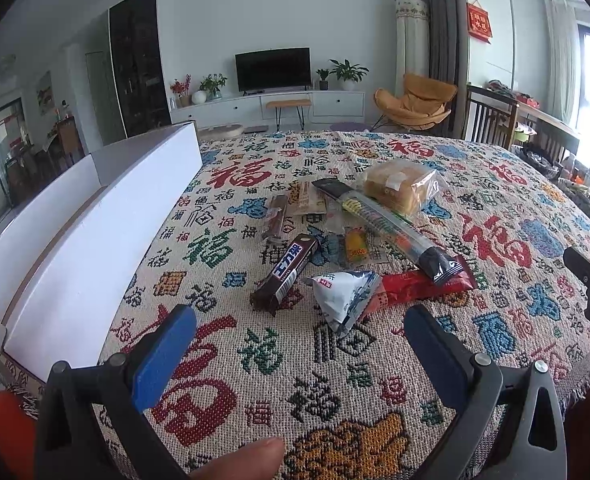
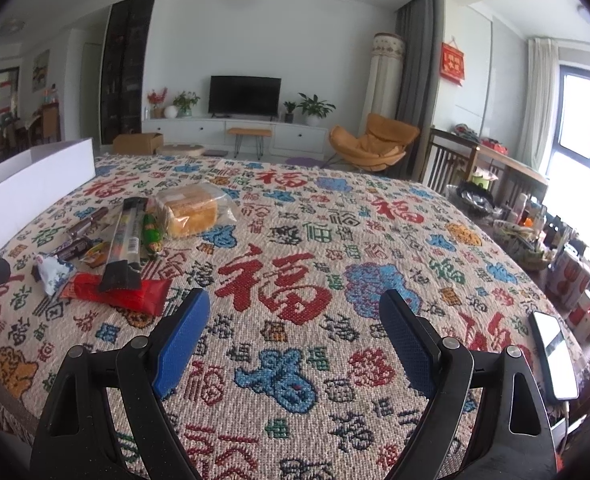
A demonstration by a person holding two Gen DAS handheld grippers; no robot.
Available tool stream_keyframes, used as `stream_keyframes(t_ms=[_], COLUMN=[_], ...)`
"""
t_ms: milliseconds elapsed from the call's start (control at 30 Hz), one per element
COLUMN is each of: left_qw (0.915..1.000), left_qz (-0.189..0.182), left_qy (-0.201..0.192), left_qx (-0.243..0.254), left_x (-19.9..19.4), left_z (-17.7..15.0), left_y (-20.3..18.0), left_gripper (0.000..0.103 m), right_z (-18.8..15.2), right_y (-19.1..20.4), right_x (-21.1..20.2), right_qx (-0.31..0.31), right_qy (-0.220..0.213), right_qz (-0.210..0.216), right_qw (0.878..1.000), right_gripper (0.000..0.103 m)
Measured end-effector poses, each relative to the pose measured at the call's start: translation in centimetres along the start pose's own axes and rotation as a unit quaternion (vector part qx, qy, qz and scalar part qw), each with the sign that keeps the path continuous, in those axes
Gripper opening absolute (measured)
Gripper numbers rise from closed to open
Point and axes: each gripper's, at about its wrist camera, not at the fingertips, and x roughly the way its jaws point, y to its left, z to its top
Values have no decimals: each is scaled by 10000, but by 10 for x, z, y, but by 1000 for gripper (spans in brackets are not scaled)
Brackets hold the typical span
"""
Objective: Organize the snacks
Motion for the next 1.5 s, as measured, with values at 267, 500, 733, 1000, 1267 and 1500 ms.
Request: stream_keyframes(t_ms=[267,500,733,1000,1267,1500], left_qw=[9999,9998,9997,9996,9996,9995], left_qz=[27,38,56,69,70,95], left_qy=[131,186,220,248,271,310], left_qx=[-108,-25,-22,-62,-47,-49], left_x=[8,11,12,14,15,18], left_z=[-2,-4,-5,-4,-5,-6], left_y=[8,5,5,8,8,9], left_gripper=[103,103,103,103,103,103], right_z=[-3,-4,-4,-4,-4,-4], right_y=[7,8,8,9,10,10], right_x=[4,6,8,8,8,10], right_qx=[-132,-119,-114,-138,-139,-164], right_qy=[79,117,147,157,177,205], right_qz=[86,139,168,184,194,206], right_qw=[9998,9998,9997,9996,9996,9994], right_gripper=[89,89,89,89,89,89])
